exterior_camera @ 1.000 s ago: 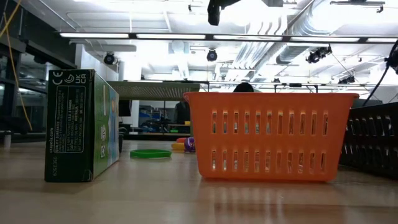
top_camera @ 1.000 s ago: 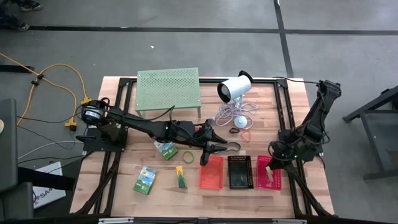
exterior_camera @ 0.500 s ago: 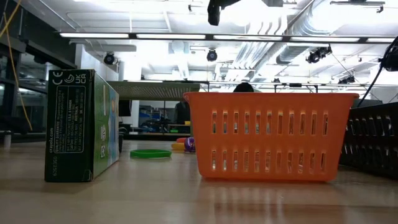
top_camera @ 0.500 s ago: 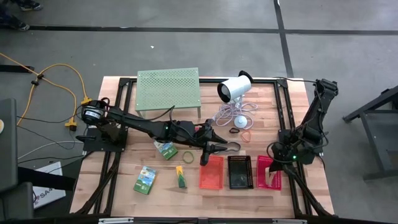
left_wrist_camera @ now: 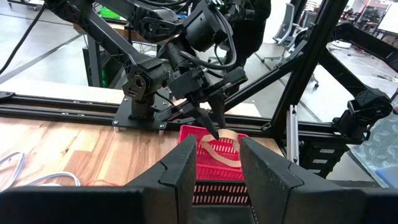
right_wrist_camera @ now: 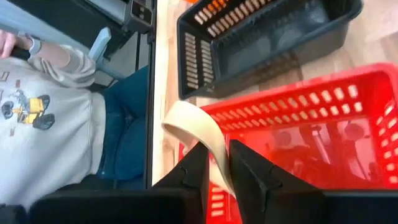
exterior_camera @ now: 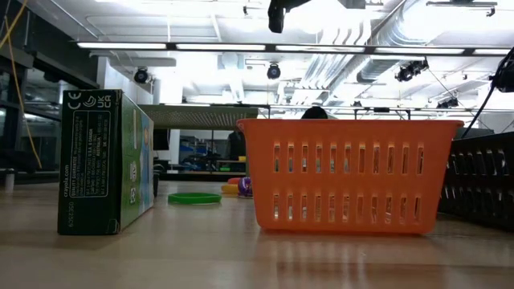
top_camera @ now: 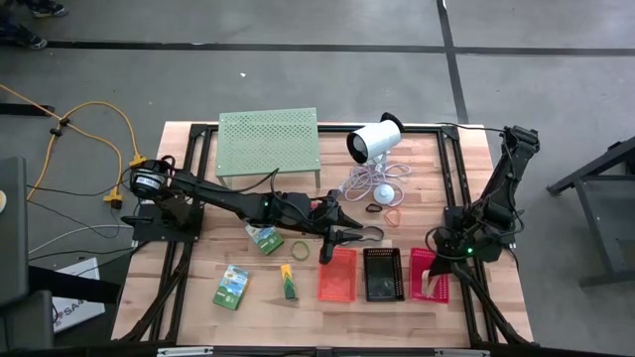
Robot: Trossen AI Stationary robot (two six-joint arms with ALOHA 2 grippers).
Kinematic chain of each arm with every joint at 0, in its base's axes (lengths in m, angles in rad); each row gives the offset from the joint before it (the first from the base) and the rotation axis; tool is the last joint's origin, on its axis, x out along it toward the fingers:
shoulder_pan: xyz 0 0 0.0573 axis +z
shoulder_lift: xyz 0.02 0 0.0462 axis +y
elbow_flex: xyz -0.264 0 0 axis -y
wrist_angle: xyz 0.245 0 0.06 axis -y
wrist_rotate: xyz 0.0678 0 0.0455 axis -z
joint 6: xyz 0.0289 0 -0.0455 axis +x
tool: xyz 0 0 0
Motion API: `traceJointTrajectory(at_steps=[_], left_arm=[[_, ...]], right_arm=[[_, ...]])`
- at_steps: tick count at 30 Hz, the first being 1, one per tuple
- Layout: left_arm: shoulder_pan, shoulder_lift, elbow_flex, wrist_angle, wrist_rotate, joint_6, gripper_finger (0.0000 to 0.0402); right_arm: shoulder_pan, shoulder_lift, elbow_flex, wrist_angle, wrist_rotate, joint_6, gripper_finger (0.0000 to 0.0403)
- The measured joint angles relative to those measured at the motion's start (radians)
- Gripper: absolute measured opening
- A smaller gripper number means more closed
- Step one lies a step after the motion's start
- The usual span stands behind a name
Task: Pick & Place Office Desk Supplies
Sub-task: Put the brown rubber band into the red basket
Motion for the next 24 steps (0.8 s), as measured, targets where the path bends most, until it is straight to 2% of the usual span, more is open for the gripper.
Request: traceJointTrajectory(at_steps=[11, 19, 24], left_arm=[[0.0, 0.0, 0.0, 0.0, 0.0, 0.0, 0.012], [0.0, 0.0, 0.0, 0.0, 0.0, 0.0, 0.012], [0.0, 0.0, 0.0, 0.0, 0.0, 0.0, 0.012]], right_arm=[[-0.023, -0.003, 0.0, -0.07, 0.008, -0.008, 0.0057], [-0.054, -0.012, 0.001, -0.084, 0.009, -0.087, 0.0057], [-0.068, -0.025, 0.053, -0.208, 0.009, -0.092, 0.0057]])
